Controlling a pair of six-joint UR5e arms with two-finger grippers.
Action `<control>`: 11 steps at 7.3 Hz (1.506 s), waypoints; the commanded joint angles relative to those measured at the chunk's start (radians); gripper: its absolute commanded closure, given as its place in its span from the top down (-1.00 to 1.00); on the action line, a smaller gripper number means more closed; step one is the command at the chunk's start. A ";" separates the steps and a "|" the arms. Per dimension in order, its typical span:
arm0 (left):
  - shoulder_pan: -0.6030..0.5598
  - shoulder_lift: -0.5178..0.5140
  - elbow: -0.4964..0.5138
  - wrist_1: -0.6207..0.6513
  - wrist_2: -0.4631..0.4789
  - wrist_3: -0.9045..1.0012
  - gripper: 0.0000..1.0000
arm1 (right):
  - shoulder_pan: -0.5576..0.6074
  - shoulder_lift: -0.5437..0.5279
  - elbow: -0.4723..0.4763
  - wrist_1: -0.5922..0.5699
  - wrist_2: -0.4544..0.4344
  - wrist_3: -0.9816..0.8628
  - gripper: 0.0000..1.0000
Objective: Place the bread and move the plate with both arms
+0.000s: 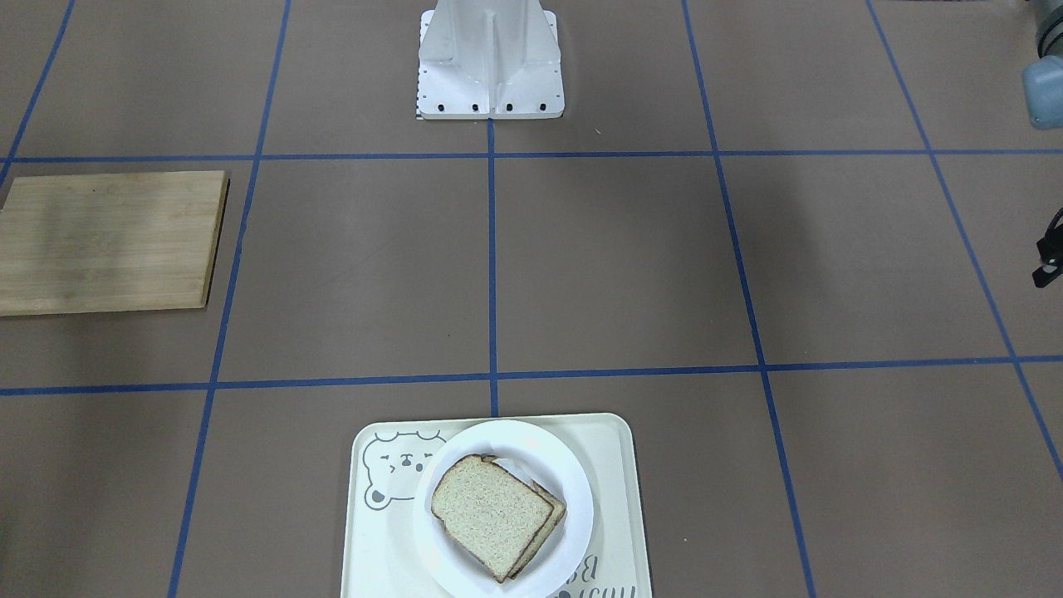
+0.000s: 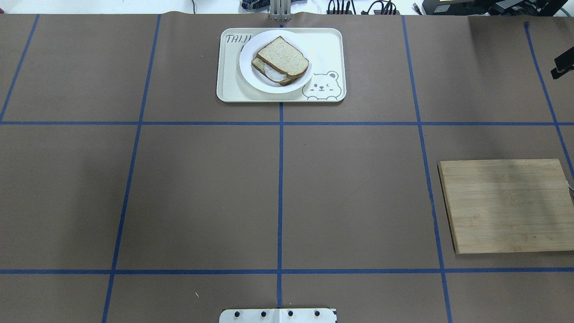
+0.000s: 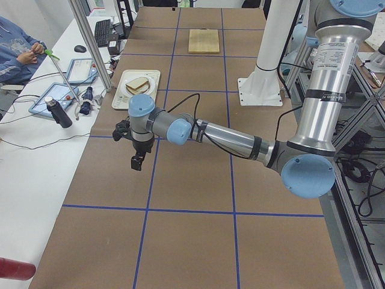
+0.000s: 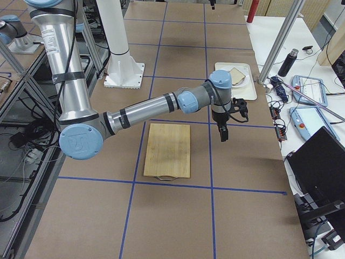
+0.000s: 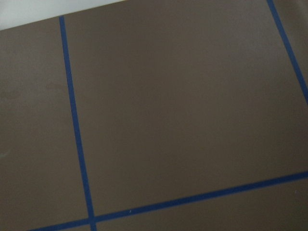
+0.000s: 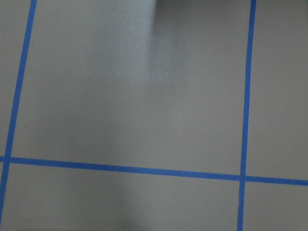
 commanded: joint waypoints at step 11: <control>-0.007 0.058 -0.028 0.070 -0.075 -0.022 0.97 | -0.005 -0.120 0.034 -0.018 0.039 -0.160 1.00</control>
